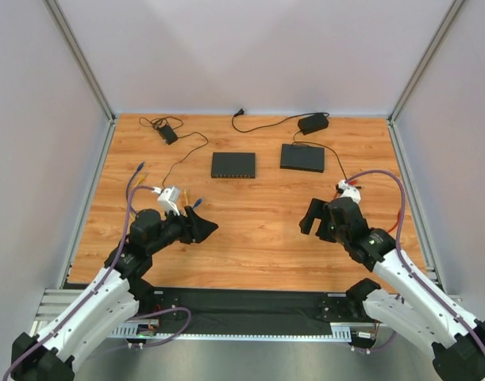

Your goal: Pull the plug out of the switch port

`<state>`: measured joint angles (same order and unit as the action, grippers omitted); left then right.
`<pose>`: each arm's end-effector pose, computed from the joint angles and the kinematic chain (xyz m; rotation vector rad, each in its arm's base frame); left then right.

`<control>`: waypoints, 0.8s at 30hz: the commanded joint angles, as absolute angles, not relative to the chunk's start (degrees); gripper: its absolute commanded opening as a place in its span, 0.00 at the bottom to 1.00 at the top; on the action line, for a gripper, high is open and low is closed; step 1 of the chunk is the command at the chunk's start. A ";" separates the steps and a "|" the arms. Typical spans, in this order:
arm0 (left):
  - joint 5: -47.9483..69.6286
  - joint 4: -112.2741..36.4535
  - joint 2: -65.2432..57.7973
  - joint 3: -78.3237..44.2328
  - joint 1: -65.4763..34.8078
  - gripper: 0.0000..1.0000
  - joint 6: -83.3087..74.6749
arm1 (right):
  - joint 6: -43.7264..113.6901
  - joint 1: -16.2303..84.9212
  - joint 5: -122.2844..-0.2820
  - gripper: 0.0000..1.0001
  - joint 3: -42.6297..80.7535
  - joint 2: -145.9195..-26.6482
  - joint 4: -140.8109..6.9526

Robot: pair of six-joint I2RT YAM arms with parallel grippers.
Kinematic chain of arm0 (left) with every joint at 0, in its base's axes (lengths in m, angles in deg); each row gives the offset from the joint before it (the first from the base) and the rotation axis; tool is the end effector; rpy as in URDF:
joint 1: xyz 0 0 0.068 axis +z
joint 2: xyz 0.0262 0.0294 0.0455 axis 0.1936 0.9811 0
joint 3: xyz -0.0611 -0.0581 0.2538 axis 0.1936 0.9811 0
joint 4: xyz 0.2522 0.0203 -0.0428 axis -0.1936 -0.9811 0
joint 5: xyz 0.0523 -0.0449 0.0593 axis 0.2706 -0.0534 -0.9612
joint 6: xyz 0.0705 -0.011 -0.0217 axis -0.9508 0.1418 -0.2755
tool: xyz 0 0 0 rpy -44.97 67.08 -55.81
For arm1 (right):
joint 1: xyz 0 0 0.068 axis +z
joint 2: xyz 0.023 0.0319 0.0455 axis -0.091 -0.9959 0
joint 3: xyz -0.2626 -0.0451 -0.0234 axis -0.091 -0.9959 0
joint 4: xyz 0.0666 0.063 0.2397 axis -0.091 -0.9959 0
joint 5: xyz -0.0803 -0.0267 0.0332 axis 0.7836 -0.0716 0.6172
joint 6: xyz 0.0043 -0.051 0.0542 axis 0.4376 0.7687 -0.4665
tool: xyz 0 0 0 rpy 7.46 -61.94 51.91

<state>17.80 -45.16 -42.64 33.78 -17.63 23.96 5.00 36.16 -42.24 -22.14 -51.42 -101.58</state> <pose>0.1547 -0.1038 0.2157 -0.0077 2.0603 -1.0321 0.1612 0.0822 0.2109 0.2163 2.3857 0.3266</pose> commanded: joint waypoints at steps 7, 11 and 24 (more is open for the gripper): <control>19.54 -49.41 -69.88 44.40 -17.58 0.75 31.47 | -5.30 36.33 -44.60 1.00 -31.52 -32.11 -105.61; 19.71 -51.44 -76.75 46.16 -17.58 0.77 33.05 | -10.05 36.33 -43.18 1.00 -34.16 -24.81 -107.38; 30.00 -26.40 -85.72 61.19 -17.75 0.77 46.50 | -25.00 36.24 -49.17 1.00 -52.35 -1.35 -105.18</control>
